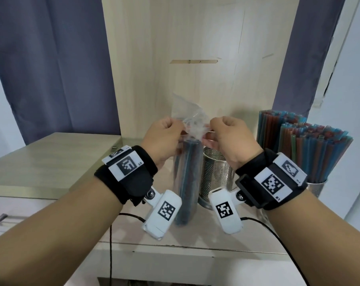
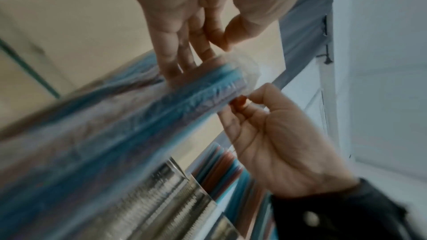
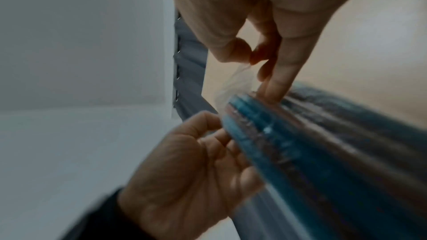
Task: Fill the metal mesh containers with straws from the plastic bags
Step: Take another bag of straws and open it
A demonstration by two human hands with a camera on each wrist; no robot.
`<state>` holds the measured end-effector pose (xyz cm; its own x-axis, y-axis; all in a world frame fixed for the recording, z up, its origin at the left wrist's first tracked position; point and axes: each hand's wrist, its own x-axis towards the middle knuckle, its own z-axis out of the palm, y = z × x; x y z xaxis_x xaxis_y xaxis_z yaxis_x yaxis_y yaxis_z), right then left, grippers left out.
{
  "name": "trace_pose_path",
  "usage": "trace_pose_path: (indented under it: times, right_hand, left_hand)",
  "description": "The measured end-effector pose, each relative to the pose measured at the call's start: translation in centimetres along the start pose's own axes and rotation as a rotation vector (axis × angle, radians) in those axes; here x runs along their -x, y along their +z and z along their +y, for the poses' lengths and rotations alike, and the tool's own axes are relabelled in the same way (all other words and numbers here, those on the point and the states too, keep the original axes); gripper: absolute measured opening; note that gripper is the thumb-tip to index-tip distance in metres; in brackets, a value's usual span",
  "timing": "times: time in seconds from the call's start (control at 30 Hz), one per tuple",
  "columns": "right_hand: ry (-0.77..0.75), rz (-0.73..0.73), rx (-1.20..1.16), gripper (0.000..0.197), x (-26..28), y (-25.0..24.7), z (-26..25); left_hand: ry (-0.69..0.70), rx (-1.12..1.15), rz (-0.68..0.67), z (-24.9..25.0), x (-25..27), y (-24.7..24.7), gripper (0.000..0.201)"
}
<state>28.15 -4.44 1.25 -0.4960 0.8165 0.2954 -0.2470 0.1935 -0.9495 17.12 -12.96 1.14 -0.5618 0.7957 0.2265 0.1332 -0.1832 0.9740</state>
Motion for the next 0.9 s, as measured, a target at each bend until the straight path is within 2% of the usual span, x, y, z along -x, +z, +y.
trace_pose_path:
  times: [0.1, 0.23, 0.33, 0.4, 0.47, 0.53, 0.57, 0.67, 0.77, 0.83, 0.9]
  right_hand:
    - [-0.055, -0.059, 0.059, 0.018, 0.3, 0.0, -0.3]
    - [-0.114, -0.067, 0.190, 0.012, 0.1, 0.4, -1.0]
    - [-0.142, -0.048, 0.297, 0.008, -0.2, 0.6, -1.6]
    - [-0.170, 0.038, 0.325, 0.012, -0.4, 0.5, -1.7]
    - [-0.113, 0.109, 0.212, 0.014, -0.6, 0.3, -1.5]
    - [-0.033, 0.089, 0.132, 0.010, -0.6, 0.2, -1.1]
    - [-0.026, 0.080, 0.178, 0.009, -0.7, 0.2, -0.8]
    - [-0.167, 0.072, 0.400, 0.027, -1.2, 0.1, -0.4]
    - [-0.248, 0.020, 0.376, 0.029, -1.8, 0.2, -1.3]
    - [-0.226, -0.033, 0.356, 0.026, -2.1, 0.3, -1.9]
    - [-0.225, -0.042, 0.347, 0.025, -2.4, 0.4, -2.1]
  left_hand:
    - [0.007, -0.109, -0.008, 0.8, -0.4, -0.3, 0.012]
    - [0.042, -0.299, -0.074, 2.2, -0.7, -0.3, 0.034]
    - [0.114, -0.351, -0.076, 2.6, -0.6, -0.1, 0.032]
    - [0.141, -0.344, -0.024, 2.4, -0.5, -0.1, 0.032]
    - [0.142, -0.311, 0.079, 2.1, -0.7, -0.1, 0.041]
    - [0.142, -0.303, 0.115, 1.6, -1.1, 0.0, 0.039]
    - [0.139, -0.312, 0.106, 1.7, -1.1, 0.1, 0.034]
    - [0.137, -0.354, 0.068, 2.3, -1.0, 0.4, 0.037]
    - [0.140, -0.344, 0.072, 3.0, -1.6, 0.2, 0.057]
    - [0.131, -0.359, 0.084, 3.4, -2.2, -0.1, 0.049]
    - [0.136, -0.354, 0.106, 3.8, -2.9, -0.4, 0.023]
